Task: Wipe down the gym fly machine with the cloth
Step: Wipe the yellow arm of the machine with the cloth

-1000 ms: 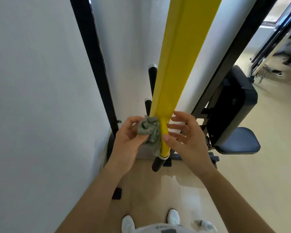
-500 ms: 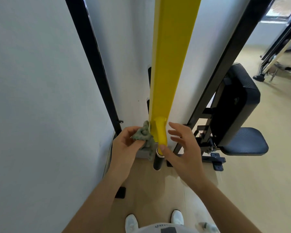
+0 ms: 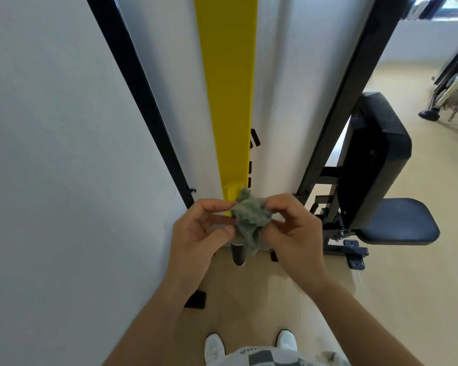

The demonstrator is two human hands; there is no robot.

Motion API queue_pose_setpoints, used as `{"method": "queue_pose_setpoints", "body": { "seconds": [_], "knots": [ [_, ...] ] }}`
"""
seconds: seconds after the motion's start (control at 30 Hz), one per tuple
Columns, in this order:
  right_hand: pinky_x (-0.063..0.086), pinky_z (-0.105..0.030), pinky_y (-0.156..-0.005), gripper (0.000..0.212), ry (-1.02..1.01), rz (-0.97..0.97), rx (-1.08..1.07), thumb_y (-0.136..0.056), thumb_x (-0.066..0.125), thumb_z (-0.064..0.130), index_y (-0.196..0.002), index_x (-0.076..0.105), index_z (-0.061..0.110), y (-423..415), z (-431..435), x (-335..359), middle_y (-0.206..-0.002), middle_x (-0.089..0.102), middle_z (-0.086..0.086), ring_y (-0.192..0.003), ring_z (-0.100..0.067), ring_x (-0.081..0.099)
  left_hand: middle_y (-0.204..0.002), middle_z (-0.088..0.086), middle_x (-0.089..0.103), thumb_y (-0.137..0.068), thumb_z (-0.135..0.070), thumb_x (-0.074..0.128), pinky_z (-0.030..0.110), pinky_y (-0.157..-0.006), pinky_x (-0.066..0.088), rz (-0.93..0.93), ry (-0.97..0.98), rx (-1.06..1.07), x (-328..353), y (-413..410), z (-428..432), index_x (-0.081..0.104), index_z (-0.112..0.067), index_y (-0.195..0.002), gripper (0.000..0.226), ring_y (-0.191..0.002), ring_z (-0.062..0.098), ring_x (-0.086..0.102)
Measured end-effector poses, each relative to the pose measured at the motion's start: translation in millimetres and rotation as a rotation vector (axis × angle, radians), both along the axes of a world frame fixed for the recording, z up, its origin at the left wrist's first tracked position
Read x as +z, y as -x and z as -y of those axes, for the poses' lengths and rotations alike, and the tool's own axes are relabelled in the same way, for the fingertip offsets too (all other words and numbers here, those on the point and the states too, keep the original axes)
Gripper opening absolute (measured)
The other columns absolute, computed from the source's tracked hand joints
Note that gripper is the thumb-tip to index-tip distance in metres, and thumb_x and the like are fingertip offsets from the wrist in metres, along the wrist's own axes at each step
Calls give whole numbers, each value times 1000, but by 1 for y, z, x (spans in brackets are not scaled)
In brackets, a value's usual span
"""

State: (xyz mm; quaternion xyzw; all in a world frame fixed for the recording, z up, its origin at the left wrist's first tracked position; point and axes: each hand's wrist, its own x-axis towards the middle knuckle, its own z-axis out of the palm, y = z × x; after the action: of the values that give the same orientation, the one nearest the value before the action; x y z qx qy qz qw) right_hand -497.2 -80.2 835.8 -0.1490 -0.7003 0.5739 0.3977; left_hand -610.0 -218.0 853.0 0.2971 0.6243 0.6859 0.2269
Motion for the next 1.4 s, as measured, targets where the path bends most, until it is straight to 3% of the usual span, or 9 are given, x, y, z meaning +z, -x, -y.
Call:
{"method": "queue_pose_setpoints", "body": {
  "seconds": [0.13,0.27,0.4,0.57,0.8,0.93,1.03,1.23,1.4],
  "knots": [
    [63,-33,-69,19,221,-16,-179,-84,69,-5,-97,68,9,-7,-33,-17,-94,71,-5,-88,-21,70,-102,-24,70,-85,-22,76,11,-75,54,-268,188,259,-6,-12,-1,65,-35,-104,26,-96,7,68],
    [62,-47,-78,19,243,165,-210,-85,74,0,-98,68,12,4,-61,-44,-95,71,-2,-93,-21,70,-106,-11,71,-82,-28,76,10,-72,54,-370,216,307,-18,-28,-7,65,-40,-108,31,-94,7,70],
    [56,-26,-78,24,178,260,-84,-84,75,1,-98,68,18,32,-62,-55,-96,71,8,-94,-11,68,-107,-9,72,-84,-26,78,16,-69,58,-429,288,421,-26,-35,-11,68,-33,-112,31,-93,9,71],
    [57,-48,-92,34,262,276,112,-89,60,-4,-114,65,18,53,-64,-54,-110,68,4,-105,-15,64,-108,-13,71,-83,-38,76,18,-71,60,-471,348,527,-24,-48,-18,67,-36,-113,32,-96,8,70],
    [57,-51,-93,35,310,271,393,-97,63,11,-133,61,15,58,-79,-58,-120,65,-2,-112,-26,65,-106,-12,69,-83,-31,79,29,-72,63,-520,401,693,-23,-56,-32,65,-34,-110,30,-97,12,68],
    [59,-45,-91,34,260,335,523,-100,53,0,-130,63,12,83,-107,-41,-123,63,-8,-116,-29,63,-103,-21,66,-83,-30,81,20,-70,60,-538,444,693,-15,-46,-37,64,-41,-106,30,-96,11,67],
    [60,-39,-89,36,367,369,758,-101,49,-1,-120,70,22,100,-133,-18,-122,66,-8,-116,-24,65,-110,-16,65,-87,-26,79,18,-67,58,-627,470,670,-11,-38,-45,68,-33,-111,28,-97,8,66],
    [61,-42,-84,24,406,552,1007,-103,51,22,-122,65,26,109,-165,-8,-134,59,-9,-118,-21,64,-112,-7,67,-85,-23,80,33,-58,61,-709,488,733,-24,-35,-54,75,-22,-110,25,-88,11,67],
    [60,-47,-85,47,510,651,953,-83,60,42,-124,65,20,99,-166,-20,-134,59,-12,-119,-27,62,-110,-2,68,-85,-28,77,32,-54,59,-776,429,709,-34,-29,-54,76,-17,-109,26,-83,13,67]
  ]
}}
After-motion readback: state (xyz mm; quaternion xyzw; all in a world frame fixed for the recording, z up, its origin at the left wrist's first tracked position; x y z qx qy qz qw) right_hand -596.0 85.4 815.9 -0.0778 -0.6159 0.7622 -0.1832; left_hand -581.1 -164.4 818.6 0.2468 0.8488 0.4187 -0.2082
